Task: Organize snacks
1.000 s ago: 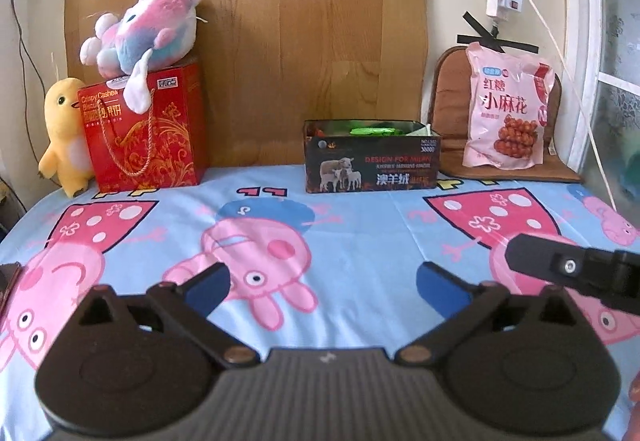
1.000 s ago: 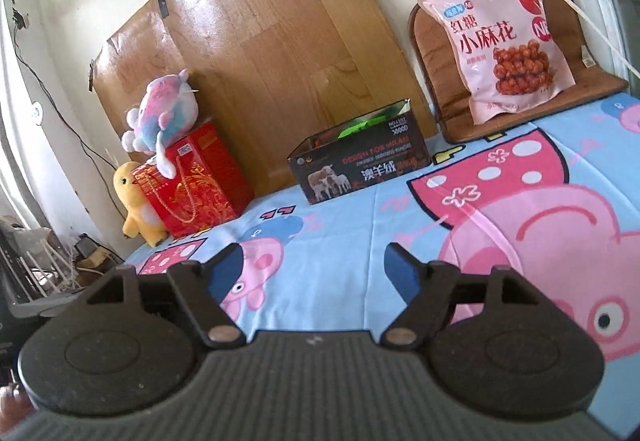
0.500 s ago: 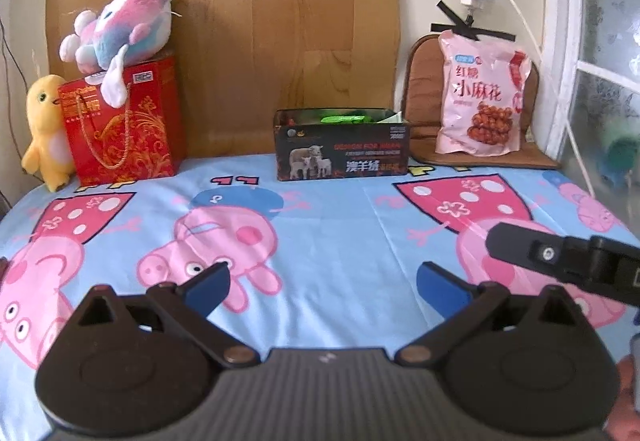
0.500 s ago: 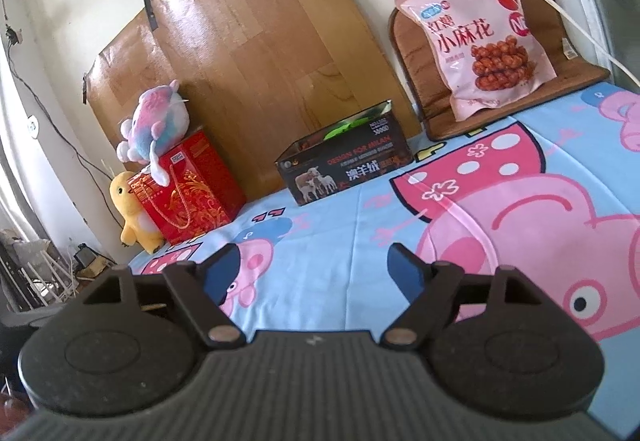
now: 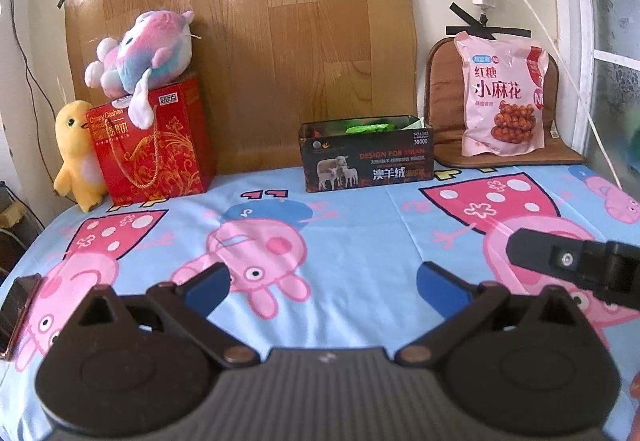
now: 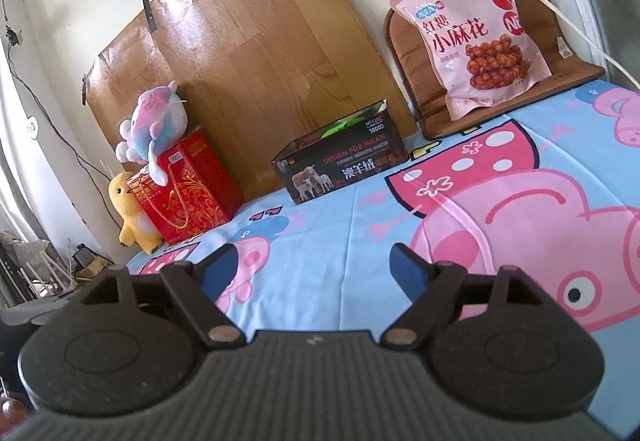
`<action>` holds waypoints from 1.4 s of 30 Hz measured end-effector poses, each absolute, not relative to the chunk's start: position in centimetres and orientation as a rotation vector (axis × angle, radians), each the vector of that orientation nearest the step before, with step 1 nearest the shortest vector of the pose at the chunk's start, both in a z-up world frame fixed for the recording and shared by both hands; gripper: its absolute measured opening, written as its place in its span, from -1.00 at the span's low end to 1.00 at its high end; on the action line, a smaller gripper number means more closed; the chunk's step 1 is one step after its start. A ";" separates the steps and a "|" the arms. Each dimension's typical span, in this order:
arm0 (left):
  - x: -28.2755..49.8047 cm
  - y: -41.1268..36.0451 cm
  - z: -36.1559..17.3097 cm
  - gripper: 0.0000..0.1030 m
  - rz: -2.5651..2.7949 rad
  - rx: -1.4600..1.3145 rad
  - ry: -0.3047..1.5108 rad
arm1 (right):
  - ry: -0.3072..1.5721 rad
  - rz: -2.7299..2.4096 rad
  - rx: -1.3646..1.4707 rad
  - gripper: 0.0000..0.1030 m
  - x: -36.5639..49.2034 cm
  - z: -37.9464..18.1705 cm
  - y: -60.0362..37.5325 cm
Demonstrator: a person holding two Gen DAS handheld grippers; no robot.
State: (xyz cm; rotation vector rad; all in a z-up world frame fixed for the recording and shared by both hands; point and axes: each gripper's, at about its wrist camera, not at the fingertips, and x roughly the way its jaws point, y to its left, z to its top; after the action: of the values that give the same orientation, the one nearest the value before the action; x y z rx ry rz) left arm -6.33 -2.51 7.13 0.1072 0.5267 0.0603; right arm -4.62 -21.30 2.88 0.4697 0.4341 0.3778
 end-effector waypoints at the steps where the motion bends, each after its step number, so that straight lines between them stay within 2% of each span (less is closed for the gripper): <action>1: -6.3 -2.5 7.1 1.00 0.059 0.106 0.528 | 0.433 0.379 0.468 0.65 -4.7 2.9 -21.3; 42: -7.9 -1.6 7.6 1.00 0.110 0.121 0.493 | 0.424 0.399 0.449 0.68 -5.5 3.4 -20.8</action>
State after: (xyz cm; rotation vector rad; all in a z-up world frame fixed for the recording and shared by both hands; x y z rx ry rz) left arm -7.86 -1.60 7.55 0.1213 0.4926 0.1097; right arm -5.54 -20.78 3.36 0.4493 0.4239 0.3993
